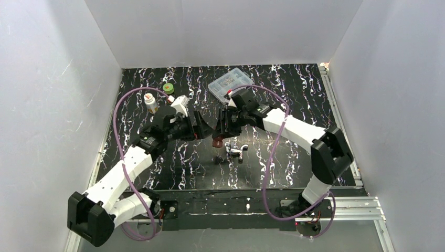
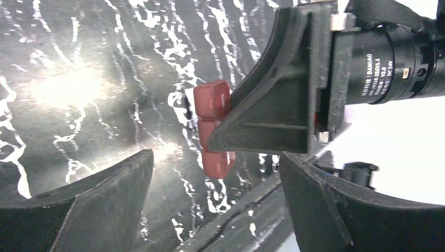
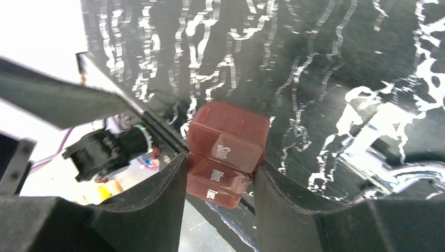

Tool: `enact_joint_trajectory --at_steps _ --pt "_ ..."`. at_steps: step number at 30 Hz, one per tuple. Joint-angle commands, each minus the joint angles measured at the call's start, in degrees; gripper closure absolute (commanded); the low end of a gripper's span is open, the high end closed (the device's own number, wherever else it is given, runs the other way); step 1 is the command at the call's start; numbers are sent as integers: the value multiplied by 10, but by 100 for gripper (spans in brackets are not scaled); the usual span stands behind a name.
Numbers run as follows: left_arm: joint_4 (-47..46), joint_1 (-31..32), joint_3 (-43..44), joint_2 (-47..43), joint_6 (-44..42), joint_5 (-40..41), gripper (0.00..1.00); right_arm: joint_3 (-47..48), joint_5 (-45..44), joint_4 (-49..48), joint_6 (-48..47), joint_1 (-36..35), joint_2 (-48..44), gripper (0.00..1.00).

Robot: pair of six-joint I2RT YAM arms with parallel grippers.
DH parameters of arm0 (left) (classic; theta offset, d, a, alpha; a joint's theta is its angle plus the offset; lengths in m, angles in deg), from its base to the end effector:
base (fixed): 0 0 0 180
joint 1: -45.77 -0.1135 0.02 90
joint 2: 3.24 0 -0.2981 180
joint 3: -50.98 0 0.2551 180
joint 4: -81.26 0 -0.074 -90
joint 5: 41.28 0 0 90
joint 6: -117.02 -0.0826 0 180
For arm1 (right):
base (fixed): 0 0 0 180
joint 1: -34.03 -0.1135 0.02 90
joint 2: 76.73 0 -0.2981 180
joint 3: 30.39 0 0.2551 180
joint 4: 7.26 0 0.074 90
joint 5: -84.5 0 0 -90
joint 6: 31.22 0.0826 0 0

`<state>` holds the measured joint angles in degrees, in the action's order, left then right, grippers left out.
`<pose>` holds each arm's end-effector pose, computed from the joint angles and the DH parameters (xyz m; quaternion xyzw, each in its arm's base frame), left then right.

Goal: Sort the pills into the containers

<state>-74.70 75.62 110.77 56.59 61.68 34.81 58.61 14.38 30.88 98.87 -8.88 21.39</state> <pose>0.2209 -0.1496 0.3081 0.0309 0.8349 -0.3741 0.4025 0.2862 0.3044 0.2568 -0.0855 0.9154 0.3582 0.1623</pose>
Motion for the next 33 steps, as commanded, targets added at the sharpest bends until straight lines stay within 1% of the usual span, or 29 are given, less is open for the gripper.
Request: enact_joint_trajectory --at_steps 1,3,4,7,8,12,13,17,19,23,26,29,31,33 --pt "-35 -59 -21 -16 50 -204 11 -32 98 -121 -18 17 -70 78" --pt "-91 -89 -45 -15 93 -273 12 -54 134 -179 0 27 -96 78" --pt "-153 -103 -60 -15 121 -309 12 -67 155 -216 20 33 -104 78" --pt "-252 -132 -92 -16 187 -375 12 -80 202 -291 64 51 -119 78" --pt "-279 -136 -95 -16 201 -383 12 -78 207 -302 72 53 -121 78" --pt "-430 -143 -122 -3 303 -424 12 -73 236 -362 119 58 -116 78" --pt "-465 -143 -126 7 324 -428 12 -75 241 -389 133 57 -114 78" --pt "-572 -144 -137 40 396 -432 13 -80 251 -438 162 57 -112 78" --pt "-600 -145 -139 52 415 -433 14 -82 255 -457 170 57 -113 78" --pt "-624 -145 -140 59 433 -430 17 -85 257 -462 170 56 -119 78" --pt "-637 -145 -140 64 446 -423 22 -89 257 -461 164 52 -121 77" --pt "-680 -145 -142 76 478 -421 30 -93 252 -460 157 44 -119 77" --pt "-698 -145 -144 83 491 -425 40 -98 248 -469 164 43 -117 77" --pt "-696 -145 -146 83 490 -429 43 -98 244 -474 167 43 -114 77"
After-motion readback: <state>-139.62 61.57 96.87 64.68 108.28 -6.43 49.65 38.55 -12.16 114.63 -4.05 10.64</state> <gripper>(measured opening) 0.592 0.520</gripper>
